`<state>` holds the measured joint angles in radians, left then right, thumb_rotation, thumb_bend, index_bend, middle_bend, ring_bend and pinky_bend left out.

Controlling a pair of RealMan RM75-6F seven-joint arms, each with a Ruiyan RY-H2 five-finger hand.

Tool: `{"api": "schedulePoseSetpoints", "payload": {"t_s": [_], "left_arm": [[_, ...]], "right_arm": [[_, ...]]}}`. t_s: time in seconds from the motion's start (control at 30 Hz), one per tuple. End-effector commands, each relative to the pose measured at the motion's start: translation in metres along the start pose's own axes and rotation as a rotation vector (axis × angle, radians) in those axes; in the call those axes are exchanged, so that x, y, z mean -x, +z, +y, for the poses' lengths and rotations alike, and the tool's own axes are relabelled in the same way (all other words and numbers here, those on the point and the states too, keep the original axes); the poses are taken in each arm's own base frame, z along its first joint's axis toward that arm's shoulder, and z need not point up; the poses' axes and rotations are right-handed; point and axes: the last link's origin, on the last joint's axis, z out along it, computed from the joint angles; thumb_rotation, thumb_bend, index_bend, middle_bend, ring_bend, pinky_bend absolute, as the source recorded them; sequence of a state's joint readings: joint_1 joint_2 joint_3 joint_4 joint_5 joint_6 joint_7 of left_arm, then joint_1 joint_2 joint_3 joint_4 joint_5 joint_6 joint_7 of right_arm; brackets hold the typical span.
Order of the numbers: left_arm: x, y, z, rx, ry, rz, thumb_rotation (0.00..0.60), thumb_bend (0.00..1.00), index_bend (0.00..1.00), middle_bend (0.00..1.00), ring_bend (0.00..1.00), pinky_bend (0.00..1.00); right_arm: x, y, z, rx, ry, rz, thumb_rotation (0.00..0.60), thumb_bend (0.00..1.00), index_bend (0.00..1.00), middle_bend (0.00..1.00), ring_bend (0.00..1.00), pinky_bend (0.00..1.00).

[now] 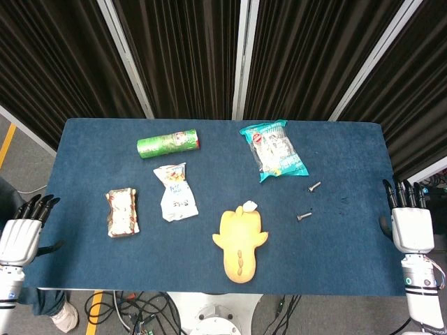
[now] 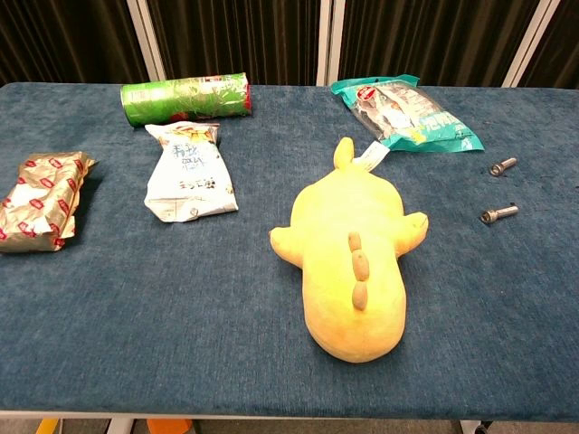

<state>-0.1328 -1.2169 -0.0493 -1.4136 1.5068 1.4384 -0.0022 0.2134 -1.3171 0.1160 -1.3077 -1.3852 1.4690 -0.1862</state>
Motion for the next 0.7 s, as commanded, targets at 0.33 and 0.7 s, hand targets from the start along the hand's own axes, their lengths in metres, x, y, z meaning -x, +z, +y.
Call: {"api": "schedulePoseSetpoints", "payload": {"t_s": [0.33,0.7], "left_arm": [[-0.004,0.0,0.007,0.014,-0.01,0.011,0.6,0.0,0.14,0.12,0.05,0.17],[0.003,-0.006,0.008,0.0,-0.024,0.001,0.6,0.0,0.14,0.12,0.05,0.17]], "right_arm": [[0.004,0.0,-0.014,-0.046,0.093,-0.048,0.6,0.27,0.0,0.0,0.0,0.0],[0.02,0.023,-0.046,-0.162,0.017,-0.207,0.6,0.29,0.17,0.02,0.0,0.0]]}}
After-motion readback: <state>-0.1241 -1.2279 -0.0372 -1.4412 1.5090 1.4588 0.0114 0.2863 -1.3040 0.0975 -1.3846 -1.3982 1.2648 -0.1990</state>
